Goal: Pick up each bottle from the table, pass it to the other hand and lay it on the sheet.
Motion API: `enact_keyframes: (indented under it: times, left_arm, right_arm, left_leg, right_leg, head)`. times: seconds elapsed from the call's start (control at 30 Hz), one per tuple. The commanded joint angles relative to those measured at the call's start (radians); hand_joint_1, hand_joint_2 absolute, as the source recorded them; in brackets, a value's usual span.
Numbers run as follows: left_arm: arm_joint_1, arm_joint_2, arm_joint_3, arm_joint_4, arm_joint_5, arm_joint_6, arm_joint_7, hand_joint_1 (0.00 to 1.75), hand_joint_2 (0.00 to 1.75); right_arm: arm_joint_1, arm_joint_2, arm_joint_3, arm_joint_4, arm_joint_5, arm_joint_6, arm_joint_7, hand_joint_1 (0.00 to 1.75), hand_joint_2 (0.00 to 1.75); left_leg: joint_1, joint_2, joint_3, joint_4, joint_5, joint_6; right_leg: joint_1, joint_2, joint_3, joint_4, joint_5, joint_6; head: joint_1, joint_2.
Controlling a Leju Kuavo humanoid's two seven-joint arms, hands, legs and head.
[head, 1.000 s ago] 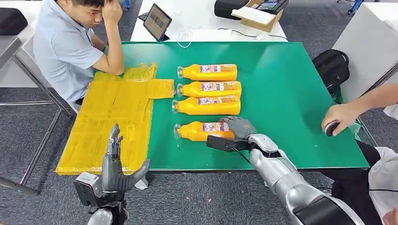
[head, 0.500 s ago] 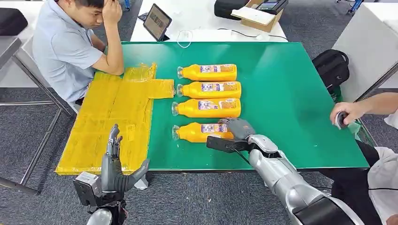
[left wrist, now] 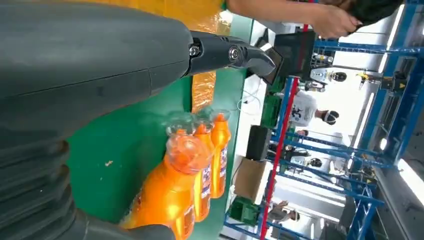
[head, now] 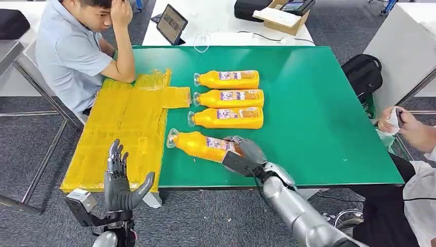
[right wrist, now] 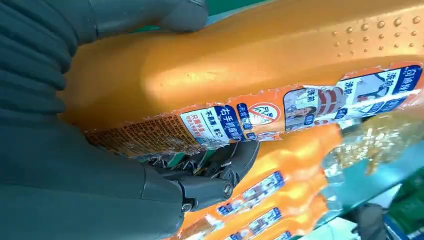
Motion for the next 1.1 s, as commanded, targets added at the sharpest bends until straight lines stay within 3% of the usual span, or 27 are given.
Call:
enact_keyframes:
  times: [0.03, 0.17, 0.3, 0.73, 0.83, 0.93, 1.1]
  left_arm:
    - [0.017, -0.008, 0.033, -0.005, 0.153, -0.092, 0.065, 0.0, 1.75]
    - [0.04, 0.007, 0.024, -0.004, 0.254, -0.169, 0.132, 0.0, 1.75]
    - [0.044, 0.014, 0.008, -0.007, 0.254, -0.192, 0.137, 0.0, 1.75]
    - [0.042, 0.015, 0.005, -0.013, 0.249, -0.191, 0.138, 0.0, 1.75]
    - [0.044, 0.03, -0.02, -0.022, 0.201, -0.192, 0.133, 0.0, 1.75]
    - [0.049, 0.068, -0.094, -0.022, 0.087, -0.208, 0.127, 0.0, 1.75]
    - [0.016, 0.07, -0.145, 0.044, 0.132, -0.281, 0.169, 0.0, 1.75]
  right_arm:
    - [0.132, 0.06, -0.125, -0.216, -0.11, -0.061, -0.049, 1.75, 1.75]
    - [0.247, 0.116, -0.166, -0.46, -0.239, -0.097, -0.073, 1.75, 1.75]
    - [0.314, 0.162, -0.173, -0.575, -0.287, -0.18, -0.112, 1.75, 1.75]
    - [0.319, 0.165, -0.17, -0.567, -0.288, -0.193, -0.125, 1.75, 1.75]
    - [0.335, 0.175, -0.164, -0.576, -0.26, -0.254, -0.162, 1.75, 1.75]
    - [0.354, 0.189, -0.108, -0.602, -0.252, -0.252, -0.181, 1.75, 1.75]
    - [0.319, 0.202, 0.019, -0.635, -0.23, -0.248, -0.205, 1.75, 1.75]
  left_leg:
    - [0.001, 0.0, 0.001, 0.0, -0.001, -0.001]
    - [0.001, 0.0, 0.001, 0.001, -0.003, -0.002]
    - [0.0, -0.002, -0.003, 0.001, -0.003, -0.001]
    - [0.0, -0.002, -0.004, 0.0, -0.002, -0.001]
    - [0.0, -0.002, -0.005, 0.0, -0.001, -0.001]
    - [0.001, -0.002, -0.003, 0.0, -0.003, -0.002]
    - [0.0, 0.0, -0.005, 0.0, -0.002, -0.001]
  right_leg:
    - [0.001, 0.0, 0.002, -0.001, -0.001, -0.001]
    - [0.001, 0.001, 0.002, 0.001, -0.003, -0.003]
    - [0.001, -0.001, -0.002, 0.001, -0.003, -0.003]
    - [0.001, 0.0, -0.003, 0.0, -0.002, -0.002]
    - [0.0, -0.001, -0.004, 0.0, -0.002, -0.002]
    - [0.001, -0.001, -0.002, 0.0, -0.003, -0.003]
    - [0.0, 0.002, -0.005, 0.001, -0.002, -0.002]
  head:
    - [0.0, 0.0]
    - [0.0, 0.0]
    - [0.0, 0.0]
    - [0.0, 0.0]
    - [0.0, 0.0]
    - [0.0, 0.0]
    - [0.0, 0.0]
